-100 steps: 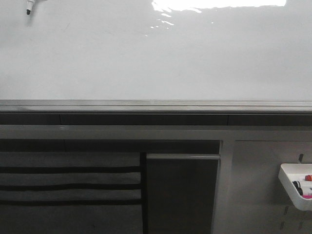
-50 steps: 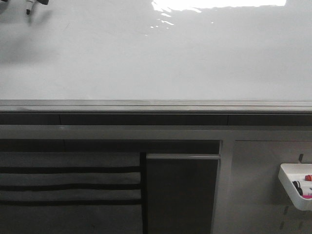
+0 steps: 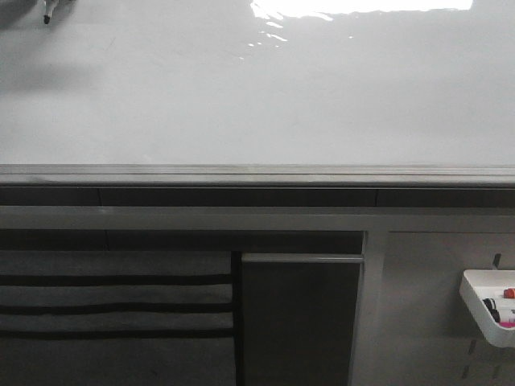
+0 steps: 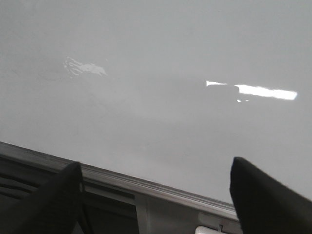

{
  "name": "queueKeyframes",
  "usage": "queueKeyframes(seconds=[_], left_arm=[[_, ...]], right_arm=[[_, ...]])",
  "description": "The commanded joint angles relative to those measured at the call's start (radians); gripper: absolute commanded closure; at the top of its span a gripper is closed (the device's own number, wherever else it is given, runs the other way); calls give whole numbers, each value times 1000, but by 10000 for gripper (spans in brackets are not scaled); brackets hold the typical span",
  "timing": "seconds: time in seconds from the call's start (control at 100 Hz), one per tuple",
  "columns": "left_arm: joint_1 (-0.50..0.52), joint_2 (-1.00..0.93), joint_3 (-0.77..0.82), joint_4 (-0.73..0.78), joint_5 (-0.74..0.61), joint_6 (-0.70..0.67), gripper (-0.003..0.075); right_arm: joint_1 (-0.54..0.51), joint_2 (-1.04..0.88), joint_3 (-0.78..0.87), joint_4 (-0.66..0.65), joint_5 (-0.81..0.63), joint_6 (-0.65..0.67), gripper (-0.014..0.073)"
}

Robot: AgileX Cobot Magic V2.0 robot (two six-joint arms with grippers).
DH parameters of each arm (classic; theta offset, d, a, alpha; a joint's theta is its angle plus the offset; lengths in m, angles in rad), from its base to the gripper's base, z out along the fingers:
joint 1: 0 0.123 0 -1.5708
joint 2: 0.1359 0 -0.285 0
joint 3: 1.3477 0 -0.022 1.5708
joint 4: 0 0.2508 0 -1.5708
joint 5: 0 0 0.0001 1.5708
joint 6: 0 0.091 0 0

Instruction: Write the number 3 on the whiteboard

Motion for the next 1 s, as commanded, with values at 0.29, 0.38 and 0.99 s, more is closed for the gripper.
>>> queueKeyframes(seconds=[0.29, 0.38, 0.99], left_arm=[[-7, -35, -33, -11, -77, 2, 619], [-7, -35, -34, -11, -54, 2, 643], [-159, -140, -192, -16, 751, 422, 732]], right_arm=[[0, 5, -38, -7, -81, -9, 43], [0, 5, -38, -5, -70, -9, 43], [0, 138, -360, 546, 533, -477, 46]])
